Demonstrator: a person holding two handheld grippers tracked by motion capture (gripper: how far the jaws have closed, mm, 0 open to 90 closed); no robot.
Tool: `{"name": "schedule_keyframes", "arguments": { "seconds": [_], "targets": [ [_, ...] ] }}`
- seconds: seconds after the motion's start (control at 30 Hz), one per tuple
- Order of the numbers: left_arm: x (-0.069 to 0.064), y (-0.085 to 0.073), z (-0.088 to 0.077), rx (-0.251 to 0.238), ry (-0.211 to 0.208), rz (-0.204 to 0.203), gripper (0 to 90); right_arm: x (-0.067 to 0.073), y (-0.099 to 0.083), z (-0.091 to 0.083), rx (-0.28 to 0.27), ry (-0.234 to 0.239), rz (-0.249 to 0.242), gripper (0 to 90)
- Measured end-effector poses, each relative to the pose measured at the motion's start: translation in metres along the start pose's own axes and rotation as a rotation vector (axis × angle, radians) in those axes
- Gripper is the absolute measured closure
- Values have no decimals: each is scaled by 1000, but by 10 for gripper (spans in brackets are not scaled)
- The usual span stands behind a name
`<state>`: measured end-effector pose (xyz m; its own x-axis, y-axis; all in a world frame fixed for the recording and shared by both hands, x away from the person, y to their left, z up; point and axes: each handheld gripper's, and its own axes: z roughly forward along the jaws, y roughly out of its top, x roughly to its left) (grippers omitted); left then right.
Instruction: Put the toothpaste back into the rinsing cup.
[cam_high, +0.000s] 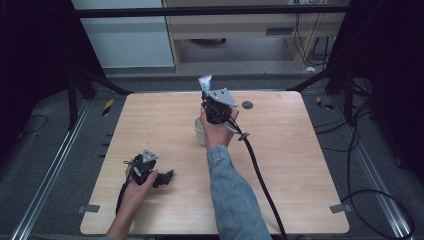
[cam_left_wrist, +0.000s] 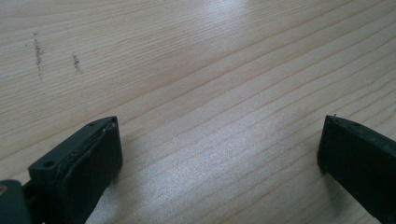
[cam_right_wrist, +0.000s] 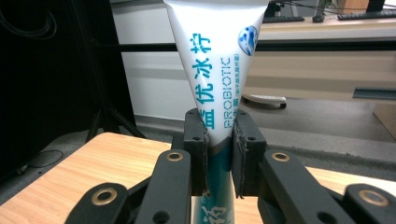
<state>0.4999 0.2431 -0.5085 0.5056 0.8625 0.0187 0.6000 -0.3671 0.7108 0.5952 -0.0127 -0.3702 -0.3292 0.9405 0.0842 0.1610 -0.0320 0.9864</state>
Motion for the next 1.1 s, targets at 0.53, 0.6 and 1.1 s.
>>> {"name": "schedule_keyframes", "arguments": {
  "seconds": [0.53, 0.6, 1.1],
  "targets": [
    [0, 0, 0, -2, -1, -1, 0, -2, -36, 11, 75, -15, 11, 782],
    [0, 0, 0, -2, -1, -1, 0, -1, -39, 12, 83, -14, 7, 781],
    [0, 0, 0, -2, -3, 0, 0, 0, -52, 15, 107, -10, 19, 780]
  ]
}}
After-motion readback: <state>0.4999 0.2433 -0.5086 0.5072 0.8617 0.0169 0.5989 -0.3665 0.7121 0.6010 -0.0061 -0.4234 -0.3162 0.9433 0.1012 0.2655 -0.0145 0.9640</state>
